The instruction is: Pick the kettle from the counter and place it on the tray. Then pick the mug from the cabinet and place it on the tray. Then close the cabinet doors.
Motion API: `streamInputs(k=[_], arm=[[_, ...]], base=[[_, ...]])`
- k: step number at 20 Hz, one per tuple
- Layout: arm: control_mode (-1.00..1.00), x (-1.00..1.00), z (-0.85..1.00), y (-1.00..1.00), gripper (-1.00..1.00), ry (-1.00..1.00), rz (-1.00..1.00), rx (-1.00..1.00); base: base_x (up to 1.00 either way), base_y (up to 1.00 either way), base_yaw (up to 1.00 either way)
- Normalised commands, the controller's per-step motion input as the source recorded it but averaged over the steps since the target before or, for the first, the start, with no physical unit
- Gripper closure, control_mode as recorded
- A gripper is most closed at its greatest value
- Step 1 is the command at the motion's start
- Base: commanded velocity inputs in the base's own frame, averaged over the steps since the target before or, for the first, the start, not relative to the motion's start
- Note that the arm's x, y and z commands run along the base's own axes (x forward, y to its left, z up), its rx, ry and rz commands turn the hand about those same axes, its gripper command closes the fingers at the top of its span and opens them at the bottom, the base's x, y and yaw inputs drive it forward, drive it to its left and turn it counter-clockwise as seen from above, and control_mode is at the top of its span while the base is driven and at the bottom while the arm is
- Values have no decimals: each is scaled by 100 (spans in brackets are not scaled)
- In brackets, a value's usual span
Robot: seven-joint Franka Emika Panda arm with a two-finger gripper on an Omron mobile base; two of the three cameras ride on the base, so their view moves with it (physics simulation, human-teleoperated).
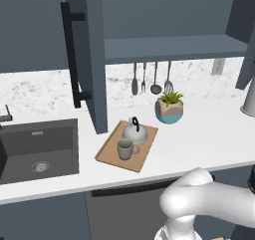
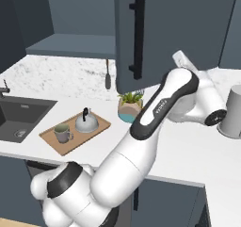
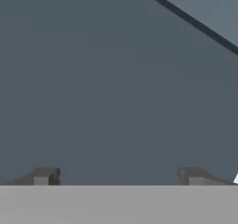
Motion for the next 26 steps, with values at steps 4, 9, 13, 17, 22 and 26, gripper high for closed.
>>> streamInputs(k=[4, 9, 13, 17, 22, 26], arm=[[-100, 41, 0, 31, -100, 39, 0, 0], [-100, 49, 0, 48, -100, 26, 0, 0], [-100, 55, -1, 58, -100, 20, 0, 0], [-100, 64, -14, 66, -100, 6, 0, 0], [-100, 67, -14, 53, -100, 0, -1, 2], [-100, 63, -6, 60, -100, 0, -3, 4]], base=[[0, 0, 0], [0, 0, 0], [0, 0, 0], [0, 0, 0], [0, 0, 0], [0, 0, 0]])
